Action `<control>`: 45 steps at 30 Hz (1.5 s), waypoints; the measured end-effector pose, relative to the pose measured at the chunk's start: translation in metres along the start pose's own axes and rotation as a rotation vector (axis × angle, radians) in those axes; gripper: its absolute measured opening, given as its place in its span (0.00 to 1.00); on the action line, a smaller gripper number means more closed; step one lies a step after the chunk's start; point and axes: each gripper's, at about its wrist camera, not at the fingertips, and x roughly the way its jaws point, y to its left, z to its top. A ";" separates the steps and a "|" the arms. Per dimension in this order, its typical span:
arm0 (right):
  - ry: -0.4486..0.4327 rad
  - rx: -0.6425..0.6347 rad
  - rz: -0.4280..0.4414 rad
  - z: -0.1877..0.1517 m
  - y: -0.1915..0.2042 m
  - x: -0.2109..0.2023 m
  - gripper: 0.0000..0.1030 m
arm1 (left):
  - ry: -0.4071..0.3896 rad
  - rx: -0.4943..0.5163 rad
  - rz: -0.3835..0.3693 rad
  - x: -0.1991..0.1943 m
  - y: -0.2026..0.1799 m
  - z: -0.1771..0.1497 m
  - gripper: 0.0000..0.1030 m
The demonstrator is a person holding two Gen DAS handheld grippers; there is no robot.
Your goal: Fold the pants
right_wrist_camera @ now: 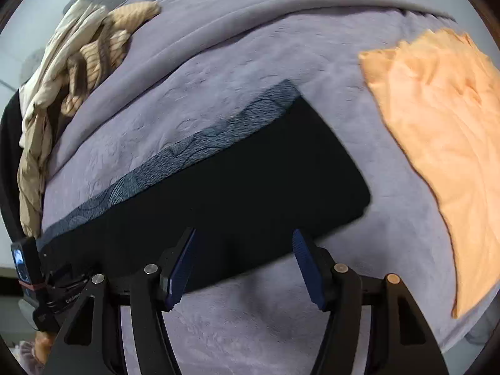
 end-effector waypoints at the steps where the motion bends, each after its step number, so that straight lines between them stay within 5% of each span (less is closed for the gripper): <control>1: 0.014 -0.023 0.001 0.000 0.008 0.010 0.65 | 0.002 0.005 0.002 0.000 -0.001 0.000 1.00; 7: 0.049 -0.115 -0.034 -0.013 0.023 0.039 0.70 | 0.010 0.022 0.009 -0.001 -0.010 -0.002 1.00; 18: 0.160 0.073 0.222 -0.027 -0.015 0.020 0.72 | 0.120 0.018 0.035 -0.013 -0.023 0.007 1.00; 28: 0.219 0.248 0.368 -0.049 -0.075 0.017 0.74 | 0.120 0.076 -0.007 -0.061 -0.099 -0.015 1.00; 45: 0.226 0.267 0.429 -0.039 -0.115 0.014 0.75 | 0.120 0.122 -0.030 -0.087 -0.193 -0.019 1.00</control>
